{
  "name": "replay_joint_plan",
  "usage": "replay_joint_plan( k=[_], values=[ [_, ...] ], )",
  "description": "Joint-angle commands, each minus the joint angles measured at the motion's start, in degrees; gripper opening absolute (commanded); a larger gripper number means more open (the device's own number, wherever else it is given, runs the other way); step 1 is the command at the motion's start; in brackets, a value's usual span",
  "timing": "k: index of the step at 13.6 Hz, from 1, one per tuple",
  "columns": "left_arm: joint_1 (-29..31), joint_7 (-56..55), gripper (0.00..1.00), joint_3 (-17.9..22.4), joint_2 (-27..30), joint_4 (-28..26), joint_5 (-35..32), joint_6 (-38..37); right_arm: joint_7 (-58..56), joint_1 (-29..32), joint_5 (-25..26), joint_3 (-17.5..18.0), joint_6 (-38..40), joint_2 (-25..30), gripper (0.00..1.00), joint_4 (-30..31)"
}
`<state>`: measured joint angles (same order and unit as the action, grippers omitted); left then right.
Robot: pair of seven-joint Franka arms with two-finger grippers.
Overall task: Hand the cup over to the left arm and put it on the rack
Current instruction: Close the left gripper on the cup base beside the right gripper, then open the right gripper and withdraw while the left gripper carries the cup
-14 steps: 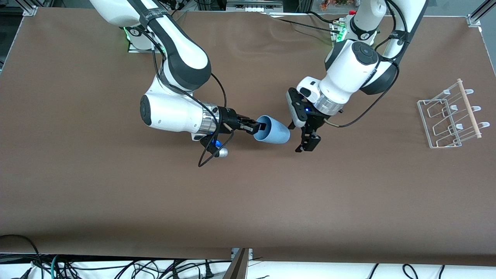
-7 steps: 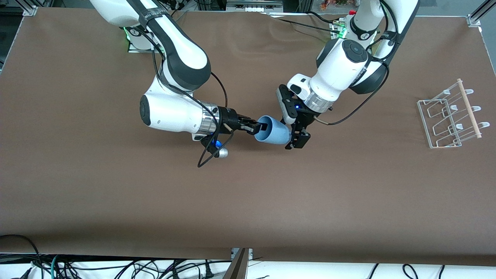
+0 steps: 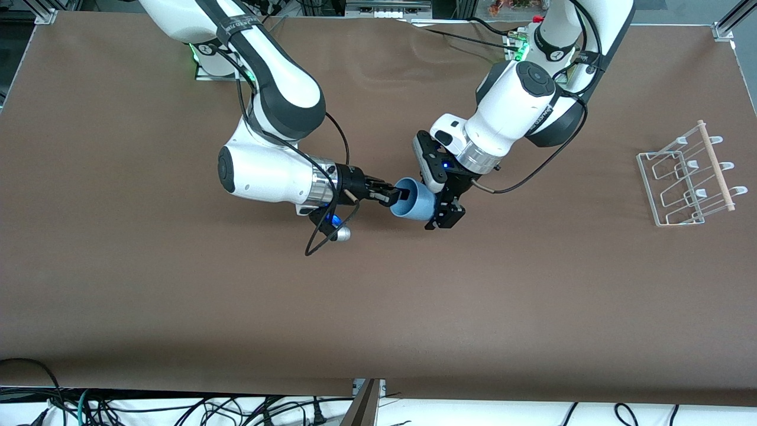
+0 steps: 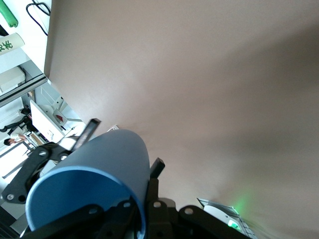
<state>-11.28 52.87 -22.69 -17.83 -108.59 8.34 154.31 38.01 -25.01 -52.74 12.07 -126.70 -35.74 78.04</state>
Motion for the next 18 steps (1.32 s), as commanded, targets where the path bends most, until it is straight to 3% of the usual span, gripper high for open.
replay_joint_plan(
  k=[1, 3, 4, 5, 9, 11, 15, 18],
  values=[
    [-0.68, -0.14, 0.00, 0.10, -1.25, 1.71, 1.33, 0.03, 0.31, -0.57, -1.14, 0.41, 0.14, -0.82, 0.00, -2.10],
    [-0.50, 0.04, 0.00, 0.10, -0.99, 1.72, 1.33, -0.24, 0.05, -0.48, -1.14, 0.41, 0.14, -0.82, 0.16, -2.10],
    [-0.41, 0.12, 0.00, 0.10, -0.81, 1.72, 1.33, -0.41, -0.22, -0.22, -1.14, 0.41, 0.14, -0.82, 0.44, -2.10],
    [-0.33, 0.13, 0.00, 0.19, -0.63, 1.72, 1.15, -0.59, -1.00, -0.22, -0.97, 0.32, 0.14, -0.64, 0.98, -2.19],
    [2.47, -0.05, 0.00, 0.19, 0.59, 1.72, 1.15, -3.04, -0.92, 3.46, -0.62, 0.06, 3.11, -0.03, 1.00, -3.94],
    [5.46, -0.14, 0.00, 0.19, 3.22, 1.63, 1.50, -9.43, -0.83, 7.06, 0.78, -0.03, 9.33, 0.15, 1.00, -5.61],
    [14.96, 0.56, 0.00, 0.54, 9.72, 1.63, 0.63, -30.41, -2.06, 11.72, 15.43, -0.03, 17.26, 1.64, 1.00, -5.88],
    [23.28, 0.12, 0.00, 0.89, 12.20, 1.45, -5.51, -48.34, -9.24, 15.59, 26.16, -0.03, 24.72, 2.08, 1.00, -5.88]
  ],
)
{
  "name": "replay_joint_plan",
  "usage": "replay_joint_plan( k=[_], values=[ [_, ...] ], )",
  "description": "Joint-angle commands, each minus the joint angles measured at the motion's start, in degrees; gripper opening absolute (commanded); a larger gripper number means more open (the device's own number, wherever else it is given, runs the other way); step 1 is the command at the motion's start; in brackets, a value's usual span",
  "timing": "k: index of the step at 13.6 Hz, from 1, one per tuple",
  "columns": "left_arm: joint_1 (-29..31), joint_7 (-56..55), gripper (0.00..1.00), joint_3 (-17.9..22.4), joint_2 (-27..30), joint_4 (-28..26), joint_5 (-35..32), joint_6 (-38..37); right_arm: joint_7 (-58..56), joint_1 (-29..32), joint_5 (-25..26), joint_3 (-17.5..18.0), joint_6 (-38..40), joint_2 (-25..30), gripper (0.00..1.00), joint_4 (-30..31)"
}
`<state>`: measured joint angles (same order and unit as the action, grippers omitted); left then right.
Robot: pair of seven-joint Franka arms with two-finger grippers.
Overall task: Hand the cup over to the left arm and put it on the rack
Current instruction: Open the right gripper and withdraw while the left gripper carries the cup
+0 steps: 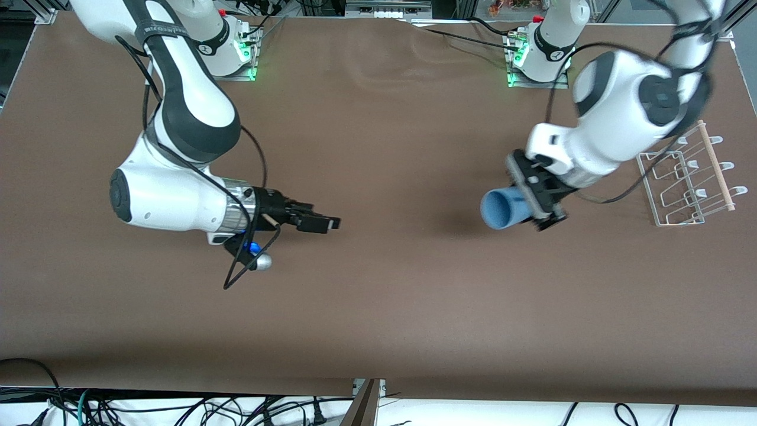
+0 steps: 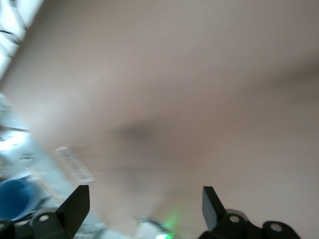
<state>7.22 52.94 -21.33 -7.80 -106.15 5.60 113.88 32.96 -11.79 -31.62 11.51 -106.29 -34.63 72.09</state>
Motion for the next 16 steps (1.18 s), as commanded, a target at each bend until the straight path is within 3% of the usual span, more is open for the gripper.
replay_joint_plan(
  k=[1, 3, 5, 9, 13, 16],
  values=[
    [8.47, 0.24, 0.00, -0.20, 2.09, -1.25, -3.92, -12.67, -7.35, 4.04, 8.30, 0.44, 6.60, 1.67, 1.00, 0.06],
    [14.99, 0.76, 0.00, -0.55, 1.82, -1.43, -13.71, -19.54, -13.33, 5.28, 13.23, -2.35, 9.07, 4.39, 1.00, 0.24],
    [17.90, 0.15, 0.00, -0.38, 0.95, -1.52, -22.43, -24.12, -18.34, 6.86, 16.14, -4.56, 12.58, 6.84, 1.00, 0.42],
    [22.04, -0.20, 0.00, -0.29, -0.99, -2.04, -41.33, -28.62, -21.88, 8.36, 32.29, -4.49, 14.09, 16.41, 1.00, 6.11],
    [20.47, -3.61, 0.00, -0.90, -8.34, -4.67, -61.54, -41.24, -22.06, 9.50, 37.94, -4.48, 15.06, 24.94, 1.00, 9.90],
    [20.20, -8.54, 0.00, -0.82, -12.15, -6.69, -64.40, -45.85, -22.32, 10.65, 37.60, -4.48, 15.14, 28.74, 1.00, 13.42]
  ],
)
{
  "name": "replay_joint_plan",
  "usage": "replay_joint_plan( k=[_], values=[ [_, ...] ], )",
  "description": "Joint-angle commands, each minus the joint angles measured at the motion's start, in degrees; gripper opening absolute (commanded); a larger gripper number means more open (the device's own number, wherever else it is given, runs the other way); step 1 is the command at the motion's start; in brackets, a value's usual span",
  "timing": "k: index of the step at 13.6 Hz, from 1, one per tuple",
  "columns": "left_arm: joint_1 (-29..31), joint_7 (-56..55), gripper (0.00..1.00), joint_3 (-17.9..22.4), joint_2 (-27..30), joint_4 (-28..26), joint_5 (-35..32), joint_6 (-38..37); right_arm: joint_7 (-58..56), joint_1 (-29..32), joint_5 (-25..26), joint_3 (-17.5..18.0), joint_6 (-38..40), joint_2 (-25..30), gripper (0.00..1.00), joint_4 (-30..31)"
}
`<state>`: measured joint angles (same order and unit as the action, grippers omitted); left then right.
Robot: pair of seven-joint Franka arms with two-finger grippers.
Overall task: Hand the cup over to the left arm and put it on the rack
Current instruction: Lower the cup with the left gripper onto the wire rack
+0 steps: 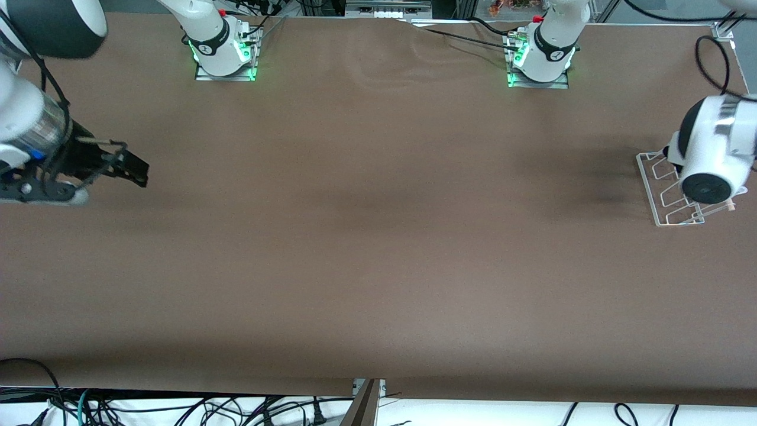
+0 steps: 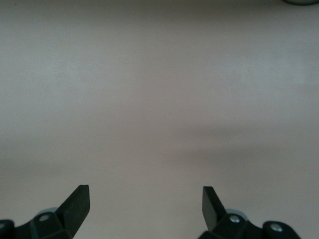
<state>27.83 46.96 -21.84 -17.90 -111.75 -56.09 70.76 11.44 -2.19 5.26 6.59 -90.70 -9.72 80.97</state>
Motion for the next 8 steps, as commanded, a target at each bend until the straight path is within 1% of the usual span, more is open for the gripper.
replay_joint_plan(
  k=[1, 2, 5, 8],
  values=[
    [-0.33, -4.15, 0.00, -0.31, -2.14, -2.76, -3.06, -2.82, -0.72, 1.14, 0.72, 0.44, -0.88, 4.61, 1.00, 4.63],
    [-0.32, -5.12, 0.00, -0.31, -2.05, -3.99, -3.59, -2.99, -1.24, 1.75, 0.81, 0.44, -0.88, 4.62, 1.00, 4.55],
    [-0.32, -7.93, 0.00, -0.22, -3.89, -4.62, -4.99, -3.78, -9.48, 3.15, 0.63, 0.44, -0.79, 4.36, 1.00, 4.55],
    [-0.15, -8.91, 0.00, -0.22, -5.21, -5.40, -6.31, -3.79, -9.06, 3.25, 0.46, 0.44, -0.36, 4.00, 1.00, 4.02]
  ],
)
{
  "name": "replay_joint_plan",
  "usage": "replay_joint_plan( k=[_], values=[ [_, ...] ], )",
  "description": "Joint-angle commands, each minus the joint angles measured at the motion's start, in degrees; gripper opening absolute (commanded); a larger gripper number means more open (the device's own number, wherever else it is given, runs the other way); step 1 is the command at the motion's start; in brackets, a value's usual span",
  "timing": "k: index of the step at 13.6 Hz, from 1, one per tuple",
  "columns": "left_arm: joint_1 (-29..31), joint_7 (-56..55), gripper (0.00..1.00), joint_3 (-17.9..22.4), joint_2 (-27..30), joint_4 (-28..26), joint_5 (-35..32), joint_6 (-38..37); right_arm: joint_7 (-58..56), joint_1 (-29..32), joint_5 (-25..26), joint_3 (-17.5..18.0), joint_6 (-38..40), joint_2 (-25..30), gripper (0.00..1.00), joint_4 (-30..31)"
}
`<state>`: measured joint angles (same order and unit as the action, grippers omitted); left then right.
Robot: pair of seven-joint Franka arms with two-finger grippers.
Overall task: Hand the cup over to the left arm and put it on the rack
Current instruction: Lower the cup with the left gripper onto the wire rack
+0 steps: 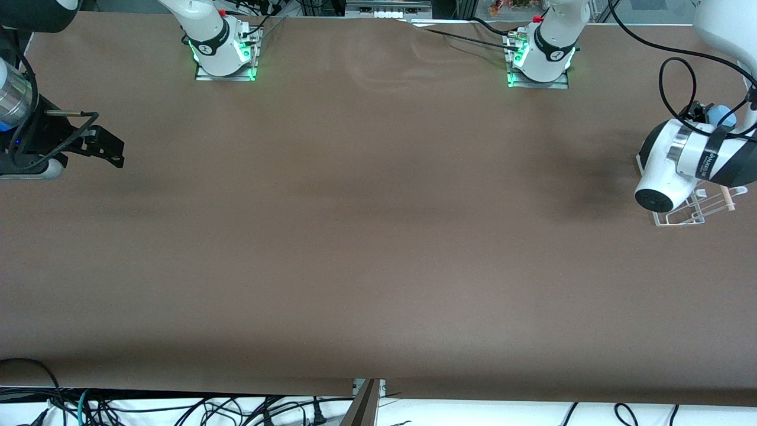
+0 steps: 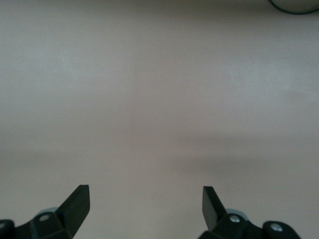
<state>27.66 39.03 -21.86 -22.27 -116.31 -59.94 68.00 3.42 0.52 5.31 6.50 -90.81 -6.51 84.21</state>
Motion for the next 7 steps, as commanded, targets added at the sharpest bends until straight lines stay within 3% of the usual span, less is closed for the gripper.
replay_joint_plan(
  k=[1, 7],
  values=[
    [0.11, -1.93, 0.00, -0.12, -1.45, -0.94, -2.46, -0.94, -1.05, 0.45, 0.49, 0.44, -0.25, 0.71, 1.00, 0.78],
    [0.73, -4.40, 0.00, 0.23, -3.83, -0.94, -3.69, -0.77, -0.96, 0.36, 0.49, 0.53, -0.51, 0.27, 1.00, 0.69]
  ],
)
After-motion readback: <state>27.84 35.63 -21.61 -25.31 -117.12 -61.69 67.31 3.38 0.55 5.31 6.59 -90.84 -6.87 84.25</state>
